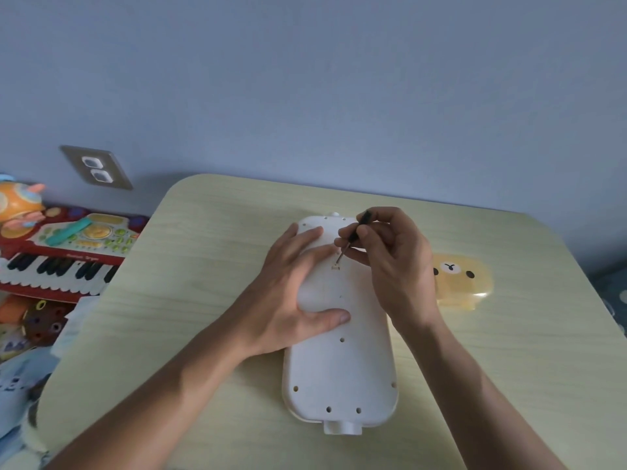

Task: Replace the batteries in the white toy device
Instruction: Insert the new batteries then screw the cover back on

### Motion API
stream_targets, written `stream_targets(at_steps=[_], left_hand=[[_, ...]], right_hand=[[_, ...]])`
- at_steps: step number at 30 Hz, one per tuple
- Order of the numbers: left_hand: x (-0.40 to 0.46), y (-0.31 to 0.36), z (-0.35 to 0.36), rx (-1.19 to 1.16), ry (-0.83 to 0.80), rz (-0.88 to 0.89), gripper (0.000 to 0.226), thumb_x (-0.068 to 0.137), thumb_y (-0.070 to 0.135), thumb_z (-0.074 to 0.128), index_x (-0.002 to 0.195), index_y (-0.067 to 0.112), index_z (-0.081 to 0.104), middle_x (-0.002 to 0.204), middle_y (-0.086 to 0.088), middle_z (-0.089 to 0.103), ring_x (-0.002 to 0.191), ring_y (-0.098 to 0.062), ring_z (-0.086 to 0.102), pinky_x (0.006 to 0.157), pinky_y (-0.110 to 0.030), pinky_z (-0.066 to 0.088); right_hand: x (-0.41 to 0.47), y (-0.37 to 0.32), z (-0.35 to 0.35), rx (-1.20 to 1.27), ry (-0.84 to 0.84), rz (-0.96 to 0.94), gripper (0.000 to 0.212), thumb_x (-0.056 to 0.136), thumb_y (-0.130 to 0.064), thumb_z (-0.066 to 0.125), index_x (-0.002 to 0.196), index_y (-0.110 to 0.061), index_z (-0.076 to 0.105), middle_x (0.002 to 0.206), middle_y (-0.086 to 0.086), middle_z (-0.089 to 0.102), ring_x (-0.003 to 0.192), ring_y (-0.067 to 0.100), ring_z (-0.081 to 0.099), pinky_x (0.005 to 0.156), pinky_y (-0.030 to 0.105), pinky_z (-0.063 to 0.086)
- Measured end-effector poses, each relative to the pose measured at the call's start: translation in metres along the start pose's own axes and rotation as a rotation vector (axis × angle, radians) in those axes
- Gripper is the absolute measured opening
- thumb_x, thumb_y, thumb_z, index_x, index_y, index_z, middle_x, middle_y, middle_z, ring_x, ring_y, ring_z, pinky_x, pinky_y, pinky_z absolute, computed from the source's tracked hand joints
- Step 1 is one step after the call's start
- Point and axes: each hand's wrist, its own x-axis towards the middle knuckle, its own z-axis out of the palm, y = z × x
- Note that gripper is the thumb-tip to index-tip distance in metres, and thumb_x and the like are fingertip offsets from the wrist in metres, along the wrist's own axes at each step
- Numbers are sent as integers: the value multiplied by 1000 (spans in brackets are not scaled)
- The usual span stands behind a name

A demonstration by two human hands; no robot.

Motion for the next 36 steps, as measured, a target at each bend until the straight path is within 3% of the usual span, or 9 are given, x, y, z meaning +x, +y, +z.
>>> stream_targets(at_steps=[6, 12, 15, 17, 21, 25, 30, 33, 36], left_hand=[[0, -1, 0, 1, -13, -7, 98, 66, 72, 65, 152, 41, 30, 163, 24, 8, 149, 7, -15, 121, -29, 11], [2, -2, 0, -30, -15, -12, 96, 65, 71, 67, 150, 40, 35, 162, 23, 12, 150, 6, -11, 124, -36, 16], [6, 4, -6, -178, 90, -25, 74, 65, 66, 68, 134, 53, 45, 154, 23, 33, 149, 8, 10, 121, -25, 19], [14, 12, -12, -268, 226, -15, 64, 70, 62, 69, 130, 43, 58, 141, 21, 52, 140, 4, 36, 114, -21, 30], [37, 31, -21, -499, 415, 41, 30, 74, 36, 84, 100, 25, 77, 92, 6, 74, 90, -18, 71, 85, -44, 58], [50, 37, -21, -518, 423, 71, 11, 76, 17, 86, 81, 11, 78, 76, -1, 78, 74, -19, 73, 70, -34, 58], [53, 38, -21, -405, 346, 113, 3, 88, 17, 74, 86, 15, 76, 76, -1, 75, 75, -17, 72, 71, -31, 58], [52, 35, -21, -417, 320, 115, 3, 85, 20, 76, 86, 17, 76, 80, -1, 74, 78, -23, 71, 75, -43, 59], [53, 35, -19, -487, 355, 83, 12, 74, 16, 86, 83, 15, 78, 81, -5, 74, 78, -28, 68, 74, -43, 58]], right_hand=[[-2, 1, 0, -77, -41, -8, 14, 97, 1, 57, 98, -12, 63, 86, 9, 78, 85, 20, 76, 80, 34, 63], [-1, -1, 0, -173, -87, -19, 18, 88, -5, 74, 94, -22, 77, 89, -3, 80, 86, 18, 77, 86, 48, 61], [-1, -4, 1, -220, -80, -18, 22, 83, -6, 79, 82, -28, 75, 81, -12, 78, 78, 11, 75, 83, 46, 61], [0, -5, 2, -253, -60, -21, 22, 80, -10, 81, 77, -30, 74, 78, -14, 76, 75, 8, 73, 81, 43, 61], [2, -2, 2, -264, -62, -14, 10, 80, -17, 84, 78, -21, 75, 73, -9, 75, 66, 5, 68, 67, 28, 56], [5, -1, 1, -214, -80, -6, 8, 80, -11, 83, 83, -11, 76, 73, -3, 75, 65, 3, 65, 65, 15, 50], [6, -1, -11, -99, -198, 1, 15, 92, -9, 71, 104, -9, 80, 98, 1, 81, 98, 11, 76, 87, 21, 56], [5, -2, -8, -71, -154, 14, 10, 90, -9, 74, 96, -5, 80, 91, 3, 82, 89, 11, 76, 80, 20, 55], [8, 1, -2, -200, -99, -8, 10, 87, -19, 79, 78, -14, 74, 73, -8, 75, 68, 7, 67, 66, 20, 51]])
